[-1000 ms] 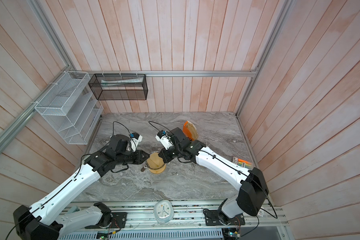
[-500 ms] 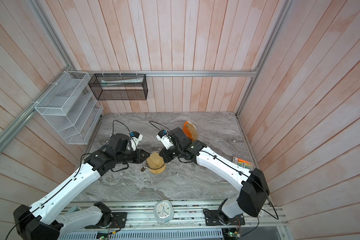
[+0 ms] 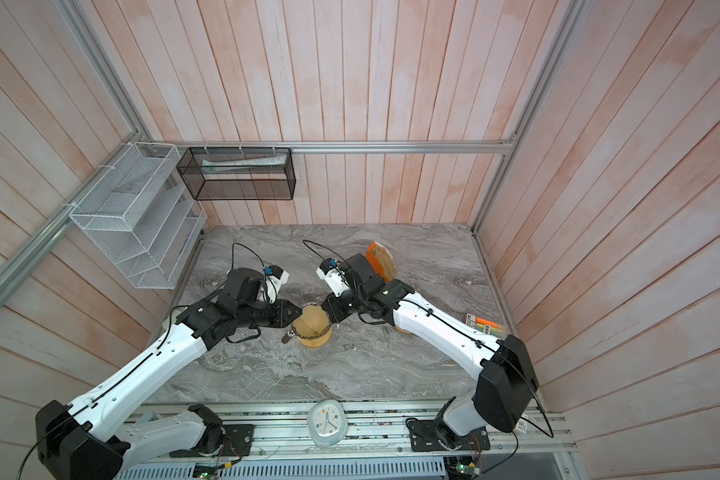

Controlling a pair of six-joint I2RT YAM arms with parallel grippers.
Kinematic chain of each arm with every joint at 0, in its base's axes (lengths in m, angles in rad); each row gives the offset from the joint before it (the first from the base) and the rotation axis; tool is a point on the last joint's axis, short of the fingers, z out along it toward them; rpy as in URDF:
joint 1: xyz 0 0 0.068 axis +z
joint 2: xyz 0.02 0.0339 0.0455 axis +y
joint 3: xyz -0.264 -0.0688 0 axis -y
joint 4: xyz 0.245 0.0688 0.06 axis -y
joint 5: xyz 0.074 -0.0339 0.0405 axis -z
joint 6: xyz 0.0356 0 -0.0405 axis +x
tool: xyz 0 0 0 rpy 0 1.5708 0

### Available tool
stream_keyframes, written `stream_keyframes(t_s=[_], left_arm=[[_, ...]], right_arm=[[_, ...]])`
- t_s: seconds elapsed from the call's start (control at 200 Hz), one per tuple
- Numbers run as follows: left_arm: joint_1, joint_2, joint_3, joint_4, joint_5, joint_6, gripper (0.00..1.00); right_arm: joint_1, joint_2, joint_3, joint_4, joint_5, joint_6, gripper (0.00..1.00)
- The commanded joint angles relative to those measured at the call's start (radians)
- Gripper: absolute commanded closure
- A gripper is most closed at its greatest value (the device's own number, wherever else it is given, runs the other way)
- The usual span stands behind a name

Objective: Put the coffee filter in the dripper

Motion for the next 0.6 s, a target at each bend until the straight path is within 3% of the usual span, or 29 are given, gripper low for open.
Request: stream_keyframes(t_s=[0.0, 0.595], left_arm=[[-0.005, -0.01, -0.027, 0.019, 0.012, 0.006, 0.76], [-0.006, -0.023, -0.041, 0.027, 0.005, 0.0, 0.76]], right_arm=[[-0.004, 0.018, -0.022, 0.015, -0.013, -0.008, 0.96], [-0.003, 0.041, -0.041, 0.015, -0.033, 0.004, 0.96]])
